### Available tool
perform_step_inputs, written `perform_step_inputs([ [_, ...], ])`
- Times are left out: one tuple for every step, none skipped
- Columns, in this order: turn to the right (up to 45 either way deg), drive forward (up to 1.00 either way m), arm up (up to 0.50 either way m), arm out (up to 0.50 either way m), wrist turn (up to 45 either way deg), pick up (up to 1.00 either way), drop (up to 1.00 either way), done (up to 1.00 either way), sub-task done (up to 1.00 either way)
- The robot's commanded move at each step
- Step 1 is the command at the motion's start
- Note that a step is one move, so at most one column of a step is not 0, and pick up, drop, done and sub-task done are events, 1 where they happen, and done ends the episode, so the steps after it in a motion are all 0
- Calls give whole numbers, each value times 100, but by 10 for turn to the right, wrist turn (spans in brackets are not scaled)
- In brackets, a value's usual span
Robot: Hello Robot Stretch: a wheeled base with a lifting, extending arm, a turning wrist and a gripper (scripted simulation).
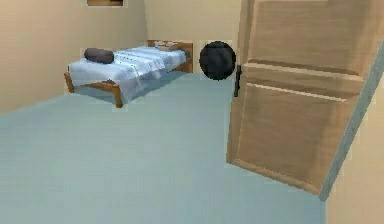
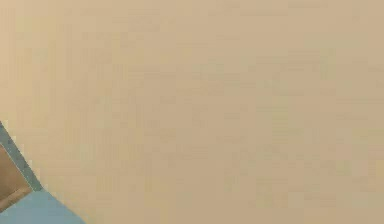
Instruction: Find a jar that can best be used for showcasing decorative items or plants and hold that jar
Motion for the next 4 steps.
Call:
perform_step_inputs([
  [0,35,0,0,0,0,0,0,0],
  [-450,0,0,0,0,0,0,0,0],
  [-450,0,0,0,0,0,0,0,0],
  [-450,0,0,0,0,0,0,0,0],
])
